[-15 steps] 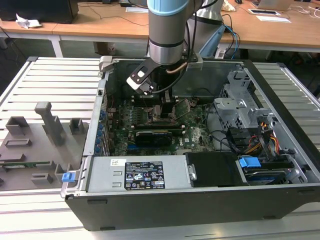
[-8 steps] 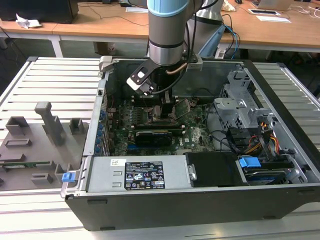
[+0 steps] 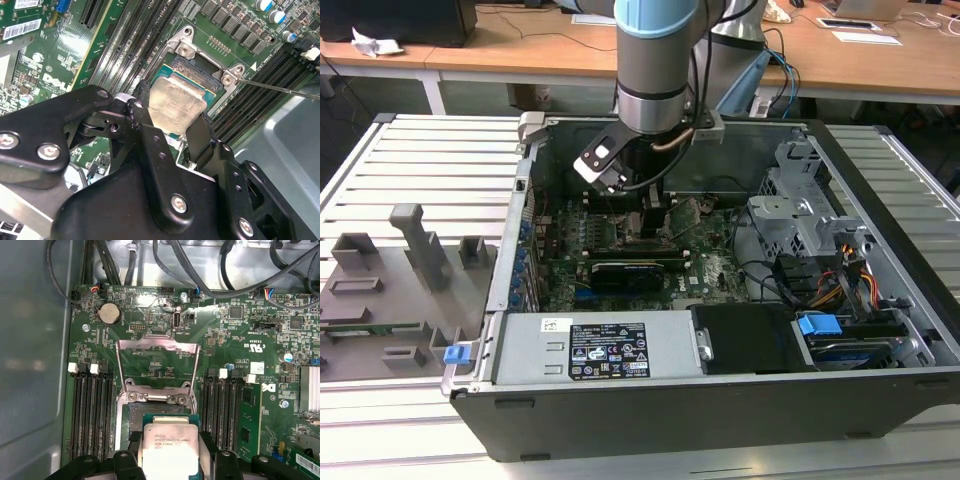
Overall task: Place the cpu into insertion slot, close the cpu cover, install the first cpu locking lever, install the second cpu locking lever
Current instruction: 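Place the cpu into insertion slot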
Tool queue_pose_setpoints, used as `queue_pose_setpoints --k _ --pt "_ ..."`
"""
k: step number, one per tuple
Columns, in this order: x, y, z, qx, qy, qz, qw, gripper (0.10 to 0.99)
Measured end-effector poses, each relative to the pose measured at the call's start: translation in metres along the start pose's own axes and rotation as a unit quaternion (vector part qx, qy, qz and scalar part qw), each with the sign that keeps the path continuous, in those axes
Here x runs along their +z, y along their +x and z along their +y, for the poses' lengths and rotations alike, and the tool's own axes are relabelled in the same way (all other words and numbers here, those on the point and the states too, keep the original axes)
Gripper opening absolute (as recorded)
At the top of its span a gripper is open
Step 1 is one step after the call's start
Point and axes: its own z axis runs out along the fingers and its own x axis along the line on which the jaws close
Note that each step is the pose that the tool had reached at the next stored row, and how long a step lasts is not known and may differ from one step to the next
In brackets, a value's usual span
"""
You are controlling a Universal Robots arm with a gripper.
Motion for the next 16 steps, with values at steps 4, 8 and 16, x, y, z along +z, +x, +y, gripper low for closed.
queue_pose_setpoints --k 4,8,16 --pt "0.0022 0.0013 0.0 0.0 0.0001 -0.0001 1.0 0.537" --pt "0.0045 0.004 0.0 0.0 0.0 0.0 1.0 0.537" --pt "0.015 0.0072 -0.0005 0.017 -0.0005 -0.0009 0.9999 0.537"
